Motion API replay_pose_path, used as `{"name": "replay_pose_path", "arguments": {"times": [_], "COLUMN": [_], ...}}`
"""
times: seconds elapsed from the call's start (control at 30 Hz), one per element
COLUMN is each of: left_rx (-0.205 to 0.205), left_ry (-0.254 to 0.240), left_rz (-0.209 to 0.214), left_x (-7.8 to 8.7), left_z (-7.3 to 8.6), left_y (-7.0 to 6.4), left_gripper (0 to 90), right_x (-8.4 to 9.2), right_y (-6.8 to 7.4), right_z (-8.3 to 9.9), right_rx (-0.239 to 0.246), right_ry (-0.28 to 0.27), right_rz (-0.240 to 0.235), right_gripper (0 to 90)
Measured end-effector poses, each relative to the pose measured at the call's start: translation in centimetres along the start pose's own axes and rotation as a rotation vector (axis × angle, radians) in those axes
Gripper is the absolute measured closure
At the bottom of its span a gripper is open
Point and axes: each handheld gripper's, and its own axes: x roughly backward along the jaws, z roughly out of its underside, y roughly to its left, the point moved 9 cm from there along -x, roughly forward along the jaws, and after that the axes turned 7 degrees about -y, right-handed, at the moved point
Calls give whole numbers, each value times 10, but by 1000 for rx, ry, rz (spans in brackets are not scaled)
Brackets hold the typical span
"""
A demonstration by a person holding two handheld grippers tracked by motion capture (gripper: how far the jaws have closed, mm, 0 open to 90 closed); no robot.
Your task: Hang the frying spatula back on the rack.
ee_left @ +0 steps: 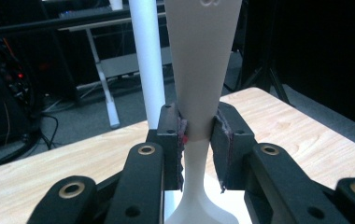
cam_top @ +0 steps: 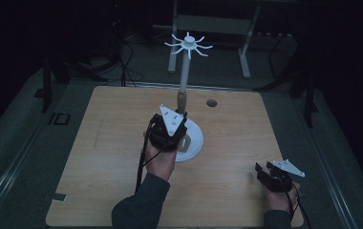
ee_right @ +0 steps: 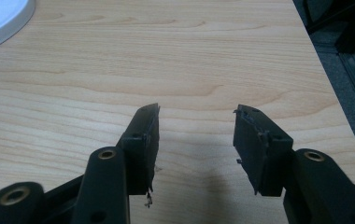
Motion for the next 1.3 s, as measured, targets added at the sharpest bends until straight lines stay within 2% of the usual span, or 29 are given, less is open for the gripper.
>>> {"name": "replay_pose_path", "arguments": {"times": [0.27, 0.43, 0.77, 1.3], "left_rx": [-8, -32, -55, -75], "left_ry": [-33, -35, -41, -56], "left_rz": [-25, -49, -93, -130], "left_x": [-3, -5, -10, -15], "left_z": [-12, -19, -33, -46], "left_y": [-1, 0, 5, 8], "left_gripper": [744, 744, 744, 742], "right_x": [0, 0, 0, 0], "right_y": [0, 0, 0, 0], "right_z": [0, 0, 0, 0], "right_rx": [1, 3, 0, 1], "right_ry": [0, 0, -1, 0], "right_rz": [1, 1, 1, 2], "right_gripper": [503, 503, 503, 502]}}
